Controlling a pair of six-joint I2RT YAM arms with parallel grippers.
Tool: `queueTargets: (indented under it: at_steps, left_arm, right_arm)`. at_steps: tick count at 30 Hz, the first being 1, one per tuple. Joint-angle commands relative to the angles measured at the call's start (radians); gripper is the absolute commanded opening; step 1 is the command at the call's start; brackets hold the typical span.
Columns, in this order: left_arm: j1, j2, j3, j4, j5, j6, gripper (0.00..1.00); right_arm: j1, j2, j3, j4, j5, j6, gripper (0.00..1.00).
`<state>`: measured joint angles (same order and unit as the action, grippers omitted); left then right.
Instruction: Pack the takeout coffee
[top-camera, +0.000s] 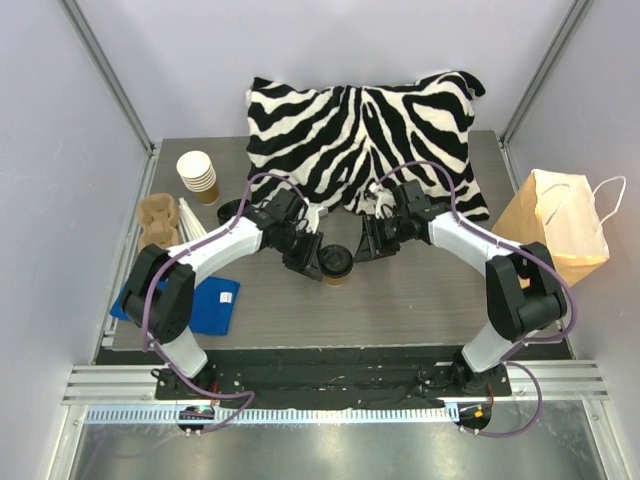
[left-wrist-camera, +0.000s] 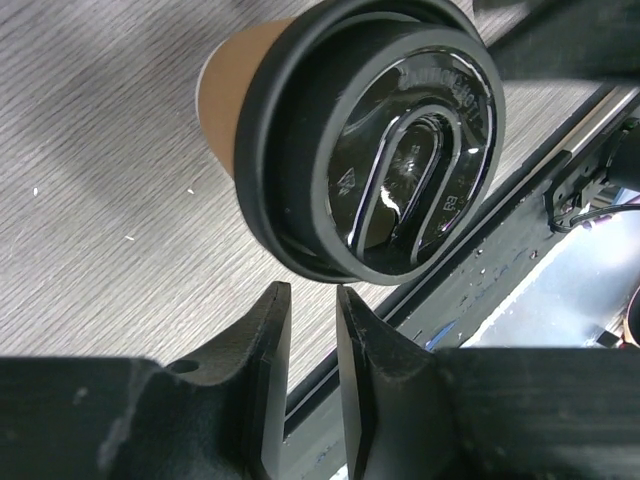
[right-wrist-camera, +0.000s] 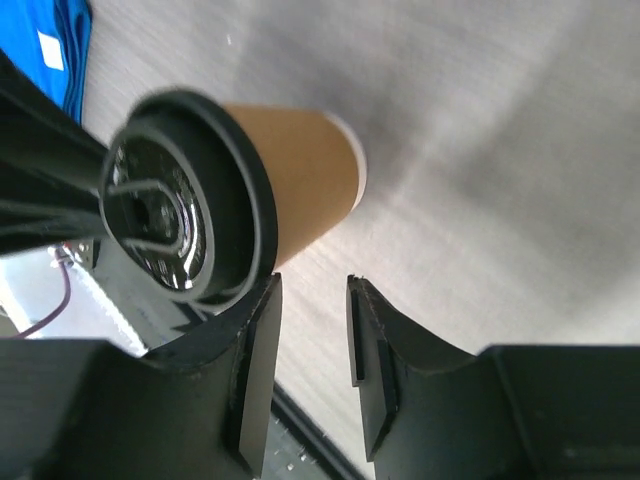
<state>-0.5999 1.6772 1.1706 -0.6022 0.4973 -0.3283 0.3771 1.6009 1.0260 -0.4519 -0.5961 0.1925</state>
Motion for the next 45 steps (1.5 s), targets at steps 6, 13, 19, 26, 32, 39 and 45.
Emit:
queueTargets:
  at_steps: [6,13,19,26,32,39,45]
  left_arm:
    - [0.061,-0.209,-0.002,0.068,-0.020,0.028,0.30]
    - [0.020,-0.176,0.142,0.025,-0.078,0.043,0.31]
    - [-0.066,-0.073,0.205,0.035,-0.120,0.034,0.30]
    - [-0.070,0.001,0.175,0.028,-0.126,0.023,0.28]
    - [-0.070,0.029,0.153,0.022,-0.137,0.023,0.27]
    - [-0.070,0.052,0.159,0.013,-0.137,0.018,0.27]
    - [-0.070,0.052,0.159,0.013,-0.140,0.021,0.27]
  right_arm:
    - [-0.032,-0.005,0.140,0.041,0.001,-0.022,0.40]
    - [-0.029,-0.136,0.047,0.047,-0.019,0.139,0.40]
    - [-0.006,-0.186,-0.013,0.044,-0.022,0.177,0.29]
    - [0.029,-0.200,-0.046,0.035,-0.014,0.193,0.25]
    - [0.039,-0.200,-0.035,0.039,-0.015,0.206,0.24]
    - [0.054,-0.223,0.022,0.019,0.073,0.237,0.24]
    - [0.083,-0.190,0.002,0.047,0.101,0.237,0.24]
